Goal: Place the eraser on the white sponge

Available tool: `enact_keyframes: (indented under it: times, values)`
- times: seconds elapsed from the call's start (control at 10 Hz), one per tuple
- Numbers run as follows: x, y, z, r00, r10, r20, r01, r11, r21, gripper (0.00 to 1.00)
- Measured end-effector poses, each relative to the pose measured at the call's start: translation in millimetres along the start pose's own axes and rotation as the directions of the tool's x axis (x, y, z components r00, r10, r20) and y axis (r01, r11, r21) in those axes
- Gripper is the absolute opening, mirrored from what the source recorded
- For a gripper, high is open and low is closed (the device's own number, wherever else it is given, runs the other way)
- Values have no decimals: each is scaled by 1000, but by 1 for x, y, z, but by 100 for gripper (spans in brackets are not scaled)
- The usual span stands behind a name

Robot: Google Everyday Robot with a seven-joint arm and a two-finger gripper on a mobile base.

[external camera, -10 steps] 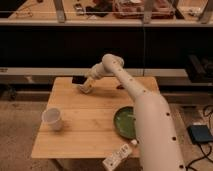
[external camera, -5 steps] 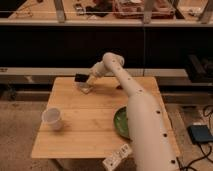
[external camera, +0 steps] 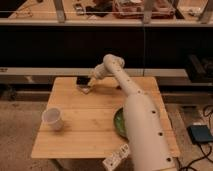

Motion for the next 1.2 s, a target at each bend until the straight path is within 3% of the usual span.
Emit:
enact_keyframes:
  times: [0.2, 0.3, 0.8, 1.2]
  values:
    - [0, 3, 4, 1000, 14, 7, -14, 1000, -16, 77]
    - [-3, 5, 6, 1000, 21, 14, -20, 999, -27, 80]
    - [-7, 16, 10, 998, 44, 43, -40, 995, -89, 80]
    - [-19, 12, -12, 995, 40, 94, -29, 992, -119, 80]
